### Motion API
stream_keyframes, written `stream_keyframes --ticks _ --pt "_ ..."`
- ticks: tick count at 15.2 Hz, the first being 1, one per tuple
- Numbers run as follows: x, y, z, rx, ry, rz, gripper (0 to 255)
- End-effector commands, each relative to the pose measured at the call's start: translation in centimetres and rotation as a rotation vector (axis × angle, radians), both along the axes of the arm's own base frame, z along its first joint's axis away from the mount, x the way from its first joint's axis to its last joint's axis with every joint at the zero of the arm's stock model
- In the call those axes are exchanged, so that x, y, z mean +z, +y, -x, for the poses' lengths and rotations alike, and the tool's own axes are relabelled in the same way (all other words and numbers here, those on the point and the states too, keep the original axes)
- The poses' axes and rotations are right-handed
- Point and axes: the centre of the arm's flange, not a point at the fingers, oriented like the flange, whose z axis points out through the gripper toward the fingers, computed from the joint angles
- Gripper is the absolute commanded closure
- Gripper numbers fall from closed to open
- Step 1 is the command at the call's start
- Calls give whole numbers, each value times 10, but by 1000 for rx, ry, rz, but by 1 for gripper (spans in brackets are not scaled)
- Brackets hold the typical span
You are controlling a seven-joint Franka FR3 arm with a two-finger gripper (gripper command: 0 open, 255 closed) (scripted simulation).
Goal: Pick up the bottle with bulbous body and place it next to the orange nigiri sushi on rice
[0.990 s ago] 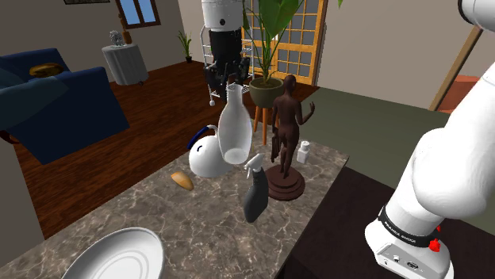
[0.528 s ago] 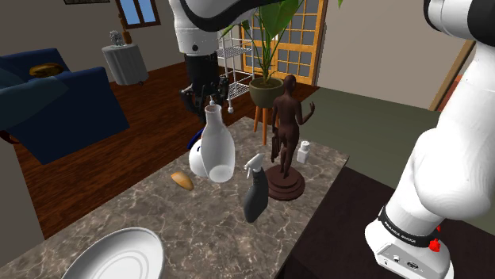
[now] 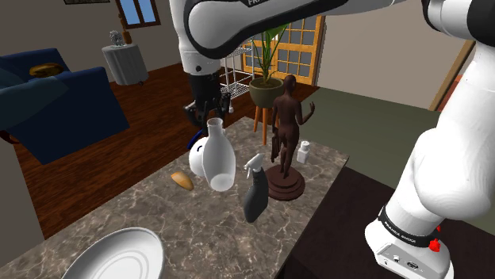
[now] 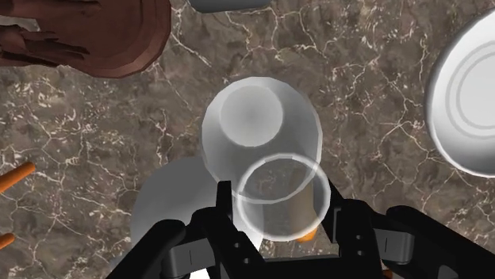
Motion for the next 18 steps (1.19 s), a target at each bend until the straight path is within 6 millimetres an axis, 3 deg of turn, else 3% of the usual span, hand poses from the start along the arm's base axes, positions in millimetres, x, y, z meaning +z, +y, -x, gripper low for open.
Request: stream_keyframes --ticks 1,6,14,15,18 --pt "-11 2 0 0 -1 0 255" --pt "-40 2 0 0 -1 0 255" --pt "-40 2 0 0 -1 0 255" --pt "-40 2 1 0 -1 0 0" --pt "-40 2 1 0 -1 0 0"
